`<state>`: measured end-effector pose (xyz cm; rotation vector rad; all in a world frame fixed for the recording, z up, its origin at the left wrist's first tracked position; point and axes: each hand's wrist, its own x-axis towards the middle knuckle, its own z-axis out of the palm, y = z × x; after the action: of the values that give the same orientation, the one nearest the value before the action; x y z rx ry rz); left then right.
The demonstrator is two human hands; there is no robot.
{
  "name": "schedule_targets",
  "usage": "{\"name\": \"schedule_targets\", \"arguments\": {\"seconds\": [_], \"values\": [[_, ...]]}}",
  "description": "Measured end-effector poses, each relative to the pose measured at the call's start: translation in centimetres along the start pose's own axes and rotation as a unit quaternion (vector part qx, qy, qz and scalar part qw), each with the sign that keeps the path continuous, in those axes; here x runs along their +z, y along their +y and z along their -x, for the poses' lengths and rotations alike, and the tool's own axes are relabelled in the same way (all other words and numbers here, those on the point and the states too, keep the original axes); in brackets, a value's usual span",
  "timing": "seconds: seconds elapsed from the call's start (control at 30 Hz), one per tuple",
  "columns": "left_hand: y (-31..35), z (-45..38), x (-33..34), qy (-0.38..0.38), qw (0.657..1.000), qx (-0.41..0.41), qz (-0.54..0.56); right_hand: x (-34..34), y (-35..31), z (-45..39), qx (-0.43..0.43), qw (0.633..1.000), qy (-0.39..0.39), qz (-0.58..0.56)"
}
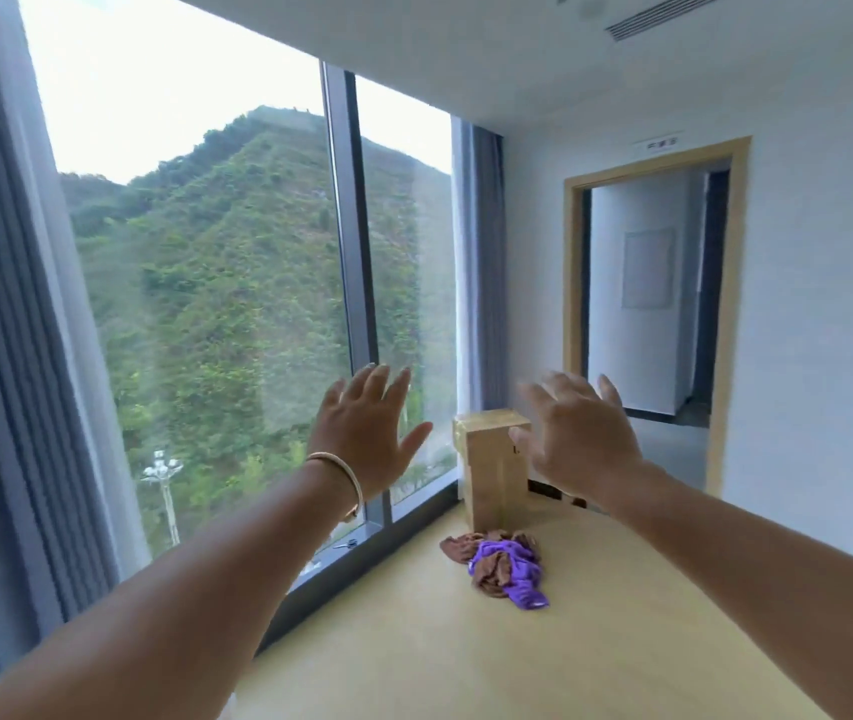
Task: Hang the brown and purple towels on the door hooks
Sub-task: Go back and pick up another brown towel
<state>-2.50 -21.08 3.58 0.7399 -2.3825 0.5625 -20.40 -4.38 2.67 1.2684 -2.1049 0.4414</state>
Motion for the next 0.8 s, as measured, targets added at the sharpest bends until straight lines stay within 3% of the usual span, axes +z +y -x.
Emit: {"name": "schedule_targets", "arguments": {"seconds": [0.4,0.8], "values": [[23.6,-13.8,8.8,0.02,0.981,0.143,0.128,1.8,23.7,3.6,0.185,0.975,-0.045,0.113],[35.2,-22.1,17.4,0.027,0.96,0.224,0.167,6.4,34.2,3.1,0.256,0.95,-0.091,0.153]]}}
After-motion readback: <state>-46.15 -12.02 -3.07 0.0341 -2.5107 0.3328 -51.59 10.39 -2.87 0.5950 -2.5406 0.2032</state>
